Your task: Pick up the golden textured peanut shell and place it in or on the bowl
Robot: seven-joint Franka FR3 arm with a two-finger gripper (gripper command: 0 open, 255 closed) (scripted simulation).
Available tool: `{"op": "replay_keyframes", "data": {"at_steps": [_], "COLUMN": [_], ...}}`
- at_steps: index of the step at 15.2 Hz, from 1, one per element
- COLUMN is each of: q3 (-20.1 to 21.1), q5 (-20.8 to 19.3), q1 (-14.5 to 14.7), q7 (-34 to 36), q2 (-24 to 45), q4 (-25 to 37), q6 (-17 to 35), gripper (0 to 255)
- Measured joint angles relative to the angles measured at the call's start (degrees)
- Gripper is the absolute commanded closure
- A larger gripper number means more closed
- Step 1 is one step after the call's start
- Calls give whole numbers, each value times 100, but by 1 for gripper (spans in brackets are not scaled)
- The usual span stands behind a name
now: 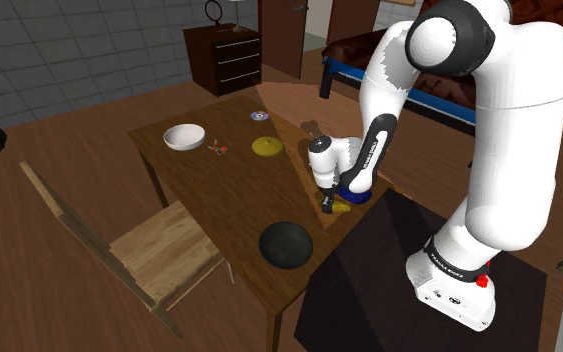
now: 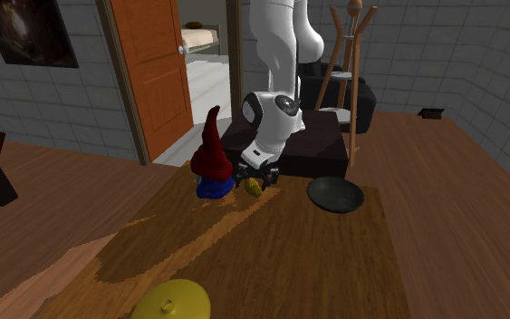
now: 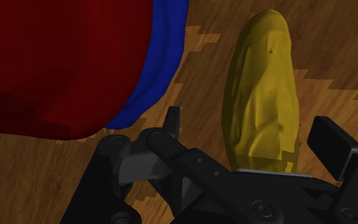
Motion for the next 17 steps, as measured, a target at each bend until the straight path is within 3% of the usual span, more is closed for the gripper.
{"op": "replay_keyframes", "data": {"at_steps": [4,5,17], "q3": [-9,-9,38], "q5": [-13,-13,66], "q1": [3,3,-36], "q7": [11,11,-85], "q2": [10,10,-117], "q4": [2,2,-51], "q6": [11,11,-59], "gripper": [0,255,255]}}
